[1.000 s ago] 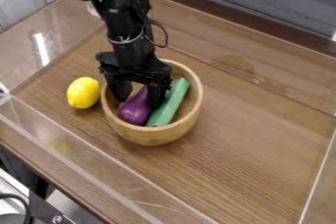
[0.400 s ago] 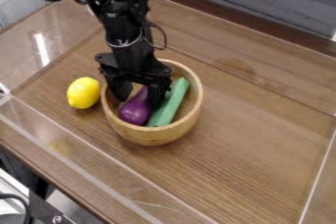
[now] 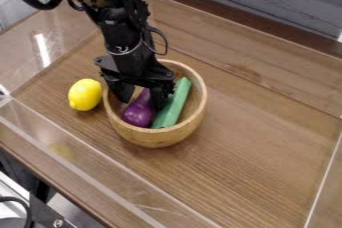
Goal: Remove the purple eggplant from inside the brown bowl and put it on the table
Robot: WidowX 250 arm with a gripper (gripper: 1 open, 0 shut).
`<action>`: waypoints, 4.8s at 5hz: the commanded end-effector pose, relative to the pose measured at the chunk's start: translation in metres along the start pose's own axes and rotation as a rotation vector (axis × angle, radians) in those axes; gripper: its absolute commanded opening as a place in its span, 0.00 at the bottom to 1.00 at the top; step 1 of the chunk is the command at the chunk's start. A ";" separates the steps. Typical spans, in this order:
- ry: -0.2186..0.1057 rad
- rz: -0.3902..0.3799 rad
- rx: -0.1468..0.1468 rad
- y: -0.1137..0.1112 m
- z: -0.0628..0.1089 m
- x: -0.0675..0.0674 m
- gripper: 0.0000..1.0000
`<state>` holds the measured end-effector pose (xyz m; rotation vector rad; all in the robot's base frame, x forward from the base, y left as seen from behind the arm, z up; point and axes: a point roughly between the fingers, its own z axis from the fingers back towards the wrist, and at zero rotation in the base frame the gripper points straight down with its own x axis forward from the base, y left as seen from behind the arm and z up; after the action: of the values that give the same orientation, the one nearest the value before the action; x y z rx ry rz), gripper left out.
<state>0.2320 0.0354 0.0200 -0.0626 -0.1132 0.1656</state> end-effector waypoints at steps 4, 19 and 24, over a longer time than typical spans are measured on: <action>0.307 0.032 -0.036 -0.014 -0.018 -0.083 0.00; 0.160 0.258 -0.200 0.001 0.068 0.051 0.00; 0.186 0.060 -0.232 -0.102 0.043 0.062 0.00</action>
<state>0.2991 -0.0507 0.0659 -0.3059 0.0888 0.2134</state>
